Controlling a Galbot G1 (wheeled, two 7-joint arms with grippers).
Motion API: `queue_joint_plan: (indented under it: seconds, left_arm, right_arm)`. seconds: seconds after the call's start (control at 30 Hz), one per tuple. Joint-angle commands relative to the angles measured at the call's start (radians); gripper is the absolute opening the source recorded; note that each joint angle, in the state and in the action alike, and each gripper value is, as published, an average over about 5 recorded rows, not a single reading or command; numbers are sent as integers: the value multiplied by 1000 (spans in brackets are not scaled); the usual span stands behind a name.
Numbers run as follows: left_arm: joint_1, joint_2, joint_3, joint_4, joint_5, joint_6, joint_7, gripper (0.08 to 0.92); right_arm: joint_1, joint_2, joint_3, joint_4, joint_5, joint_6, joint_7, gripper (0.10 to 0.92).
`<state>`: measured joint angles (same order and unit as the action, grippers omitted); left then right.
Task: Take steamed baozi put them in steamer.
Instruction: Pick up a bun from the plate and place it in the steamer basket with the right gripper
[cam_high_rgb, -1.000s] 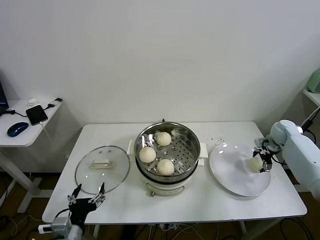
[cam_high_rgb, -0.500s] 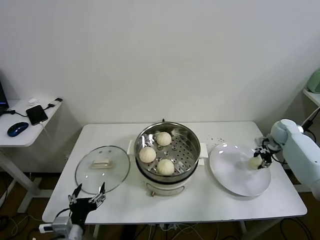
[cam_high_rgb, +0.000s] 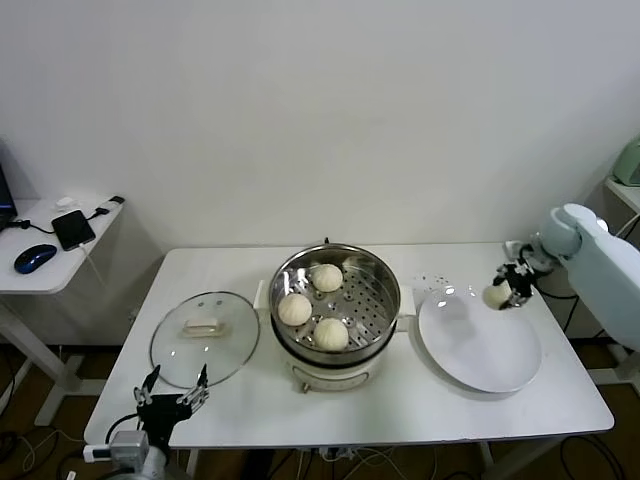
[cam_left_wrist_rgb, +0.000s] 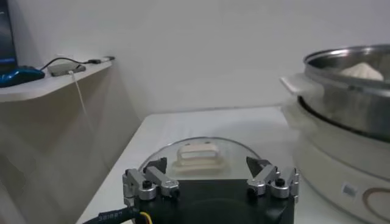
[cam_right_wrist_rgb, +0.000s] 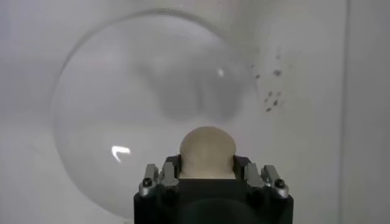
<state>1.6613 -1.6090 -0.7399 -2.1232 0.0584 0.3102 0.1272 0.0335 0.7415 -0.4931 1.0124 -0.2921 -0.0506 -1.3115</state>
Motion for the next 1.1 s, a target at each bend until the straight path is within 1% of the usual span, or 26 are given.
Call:
queue_joint_plan:
  seconds: [0.03, 0.13, 0.23, 0.4, 0.6, 0.77, 0.9, 1.1]
  left_arm:
    - [-5, -12, -6, 9, 82, 5, 1, 823]
    - [-9, -7, -6, 12, 80, 0, 1, 823]
    - [-15, -3, -5, 9, 78, -1, 1, 823]
    - [-20, 2, 1, -1, 72, 0, 2, 823]
    - [-27, 4, -4, -1, 54, 2, 2, 823]
    - [-35, 4, -13, 1, 41, 5, 3, 823]
    - [-39, 6, -15, 6, 31, 4, 2, 823]
    - [-48, 12, -16, 23, 25, -2, 1, 823]
  right_arm:
    - [364, -30, -407, 333, 420, -313, -10, 577]
    - [436, 9, -482, 391, 527, -410, -3, 577]
    - [490, 62, -536, 418, 611, -483, 15, 577]
    - [524, 177, -595, 389, 656, -542, 55, 577]
    - [485, 320, -609, 282, 639, -573, 84, 577]
    - [431, 413, -623, 184, 579, -575, 92, 577]
    - [399, 447, -639, 121, 524, -571, 95, 577]
    - [366, 461, -641, 68, 467, -562, 103, 577]
